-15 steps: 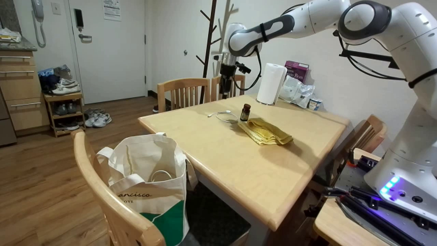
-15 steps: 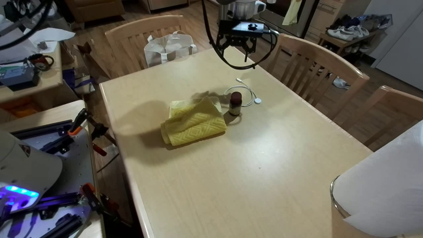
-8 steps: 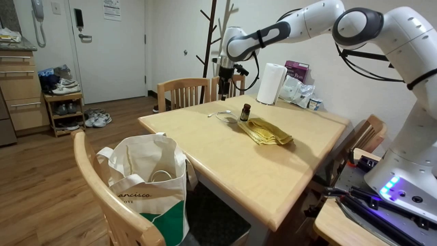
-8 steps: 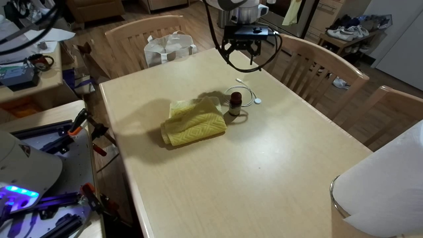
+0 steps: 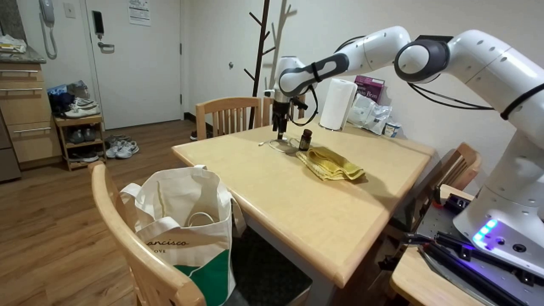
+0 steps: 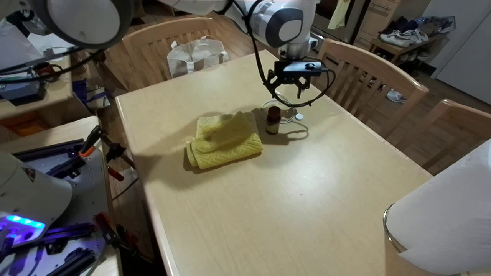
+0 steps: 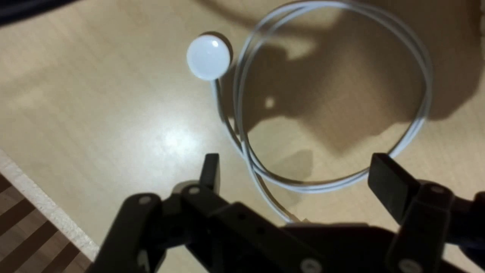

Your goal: Put the cable in the bag

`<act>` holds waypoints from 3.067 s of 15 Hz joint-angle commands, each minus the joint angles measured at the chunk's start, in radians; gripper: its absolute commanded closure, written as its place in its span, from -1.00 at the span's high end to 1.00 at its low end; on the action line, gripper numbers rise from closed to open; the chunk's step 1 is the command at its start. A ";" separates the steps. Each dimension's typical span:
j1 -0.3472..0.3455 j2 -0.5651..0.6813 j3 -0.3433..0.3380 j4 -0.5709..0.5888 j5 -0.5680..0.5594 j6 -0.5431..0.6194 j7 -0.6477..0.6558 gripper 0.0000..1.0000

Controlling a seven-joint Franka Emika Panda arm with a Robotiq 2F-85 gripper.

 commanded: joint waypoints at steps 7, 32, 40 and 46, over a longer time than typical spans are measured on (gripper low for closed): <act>-0.041 0.137 -0.010 0.209 -0.006 -0.130 -0.205 1.00; -0.054 0.202 -0.002 0.300 0.040 -0.174 -0.188 -0.94; -0.075 0.157 0.067 0.299 0.163 -0.157 -0.172 -0.89; -0.059 0.102 0.129 0.329 0.213 -0.155 -0.187 -0.90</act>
